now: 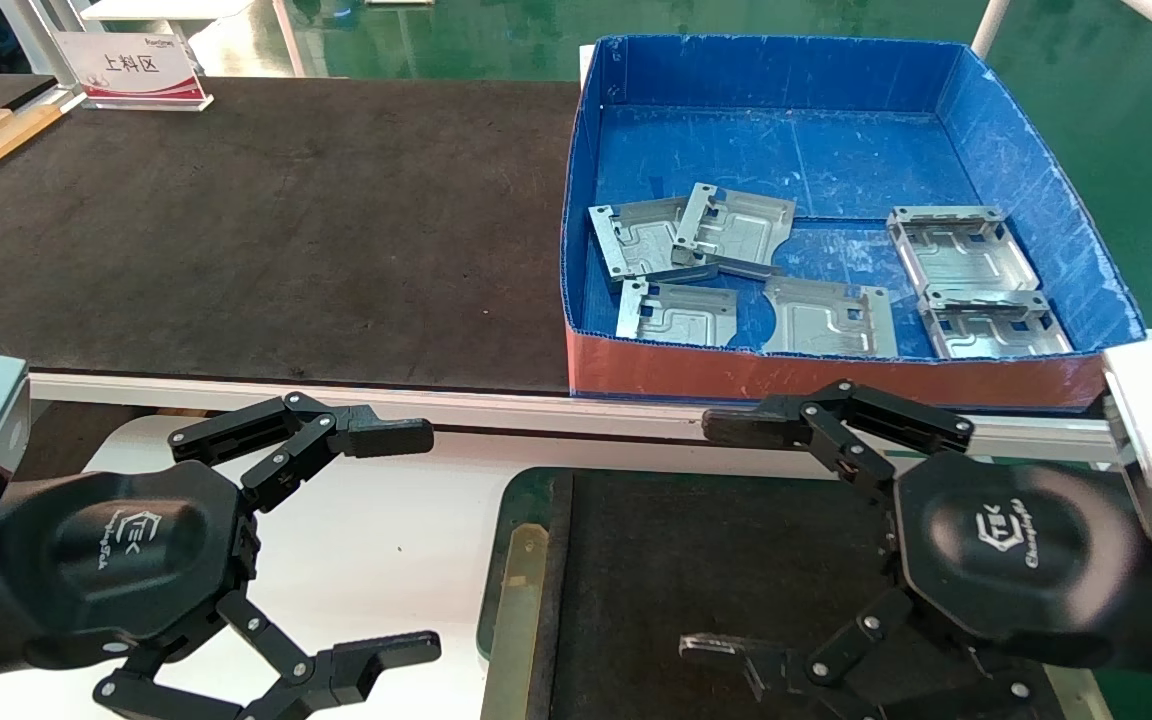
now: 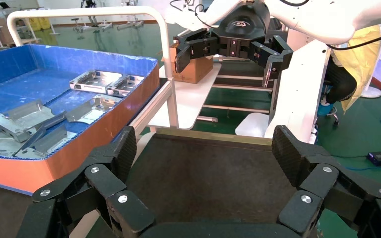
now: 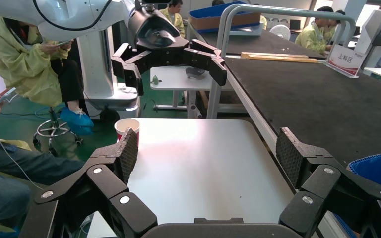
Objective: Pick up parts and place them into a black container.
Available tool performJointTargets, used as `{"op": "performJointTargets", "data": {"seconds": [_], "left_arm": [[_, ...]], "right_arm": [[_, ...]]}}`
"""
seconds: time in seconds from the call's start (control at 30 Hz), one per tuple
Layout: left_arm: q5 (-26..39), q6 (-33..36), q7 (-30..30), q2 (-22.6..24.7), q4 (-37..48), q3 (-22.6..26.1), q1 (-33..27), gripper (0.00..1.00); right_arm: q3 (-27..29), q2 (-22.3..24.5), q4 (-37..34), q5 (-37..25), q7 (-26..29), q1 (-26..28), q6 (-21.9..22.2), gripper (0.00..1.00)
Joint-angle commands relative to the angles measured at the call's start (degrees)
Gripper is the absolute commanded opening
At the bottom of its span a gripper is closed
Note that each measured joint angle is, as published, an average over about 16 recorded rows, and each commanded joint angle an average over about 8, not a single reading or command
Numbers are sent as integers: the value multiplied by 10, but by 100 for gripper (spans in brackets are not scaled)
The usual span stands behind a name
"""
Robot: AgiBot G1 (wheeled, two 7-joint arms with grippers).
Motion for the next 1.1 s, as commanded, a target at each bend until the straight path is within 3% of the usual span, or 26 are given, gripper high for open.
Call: {"op": "performJointTargets", "data": {"seconds": [0.03,0.1,0.37,1.1], "left_arm": [[0,0,0,0,0,0,0,100],[0,0,0,0,0,0,0,97],[0,0,0,0,0,0,0,2],[0,0,0,0,0,0,0,0]], "right_arm": [[0,0,0,0,0,0,0,100],[0,0,0,0,0,0,0,100],[0,0,0,0,0,0,0,100],[0,0,0,0,0,0,0,100]]}}
